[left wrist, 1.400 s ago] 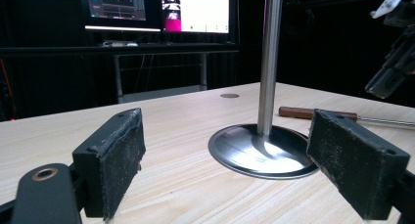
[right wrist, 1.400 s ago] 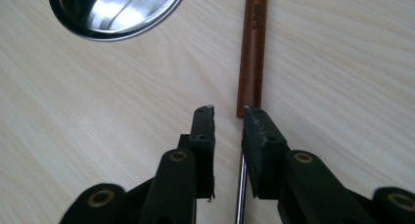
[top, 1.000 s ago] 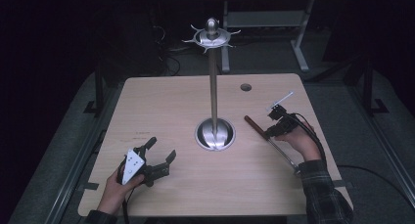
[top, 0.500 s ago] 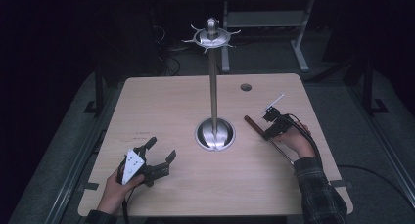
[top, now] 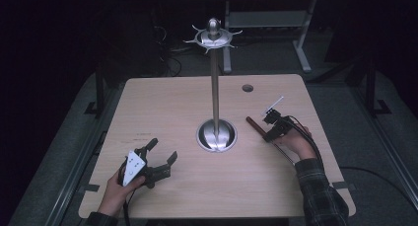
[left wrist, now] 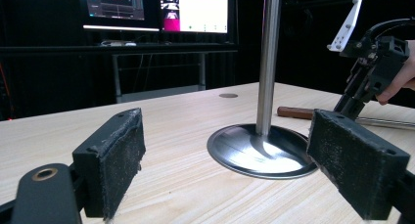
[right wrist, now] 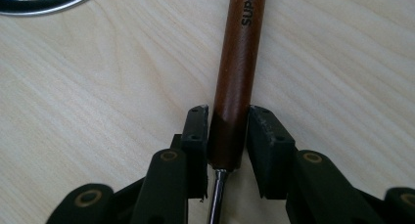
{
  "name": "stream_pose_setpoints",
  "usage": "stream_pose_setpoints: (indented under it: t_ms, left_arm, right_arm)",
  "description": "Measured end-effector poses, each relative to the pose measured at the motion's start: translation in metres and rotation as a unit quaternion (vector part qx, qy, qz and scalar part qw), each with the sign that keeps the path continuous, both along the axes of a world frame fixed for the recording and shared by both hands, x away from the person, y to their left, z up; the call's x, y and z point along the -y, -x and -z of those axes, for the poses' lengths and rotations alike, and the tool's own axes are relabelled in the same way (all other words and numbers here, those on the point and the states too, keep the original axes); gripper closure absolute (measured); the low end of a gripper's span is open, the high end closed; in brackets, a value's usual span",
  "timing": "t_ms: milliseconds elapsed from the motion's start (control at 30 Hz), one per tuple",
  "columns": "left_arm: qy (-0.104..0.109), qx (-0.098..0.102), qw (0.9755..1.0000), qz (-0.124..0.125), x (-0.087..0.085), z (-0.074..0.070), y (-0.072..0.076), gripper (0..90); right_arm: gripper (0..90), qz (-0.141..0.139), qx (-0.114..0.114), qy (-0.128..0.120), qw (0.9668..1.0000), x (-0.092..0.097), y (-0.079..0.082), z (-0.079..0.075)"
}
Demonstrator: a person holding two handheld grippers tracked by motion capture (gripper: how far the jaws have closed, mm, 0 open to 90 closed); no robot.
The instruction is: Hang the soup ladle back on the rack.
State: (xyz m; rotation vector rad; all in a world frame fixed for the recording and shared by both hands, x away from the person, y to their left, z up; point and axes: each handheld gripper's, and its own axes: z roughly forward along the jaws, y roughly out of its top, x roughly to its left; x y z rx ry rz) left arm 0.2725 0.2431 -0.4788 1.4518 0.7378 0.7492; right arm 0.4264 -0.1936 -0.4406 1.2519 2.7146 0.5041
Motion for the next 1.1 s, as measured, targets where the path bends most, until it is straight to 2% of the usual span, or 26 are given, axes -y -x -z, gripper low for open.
stream_pose_setpoints:
  t_ms: [233, 567, 667, 933, 1100]
  left_arm:
    - [0.0, 0.0, 1.0, 0.0, 0.0, 0.0, 0.0, 13.6]
    - [0.002, 0.001, 1.0, 0.001, 0.0, 0.0, 0.0, 13.6]
    - [0.0, 0.001, 1.0, 0.001, 0.0, 0.0, 0.0, 13.6]
    - [0.002, 0.001, 1.0, 0.001, 0.001, 0.0, 0.0, 13.6]
    - [0.002, 0.001, 1.0, 0.001, 0.001, 0.0, 0.0, 13.6]
  right_arm:
    - [69.5, 0.0, 0.005, 0.013, 0.9999, -0.005, 0.001, 0.003]
    - [73.3, 0.014, -0.007, -0.002, 0.9999, -0.003, 0.001, 0.002]
    - [73.3, 0.013, 0.002, 0.007, 0.9999, -0.003, 0.002, 0.002]
    - [73.4, 0.017, 0.015, -0.012, 0.9997, 0.003, 0.006, -0.007]
    - [73.4, 0.03, 0.037, -0.051, 0.9975, 0.013, 0.011, -0.02]
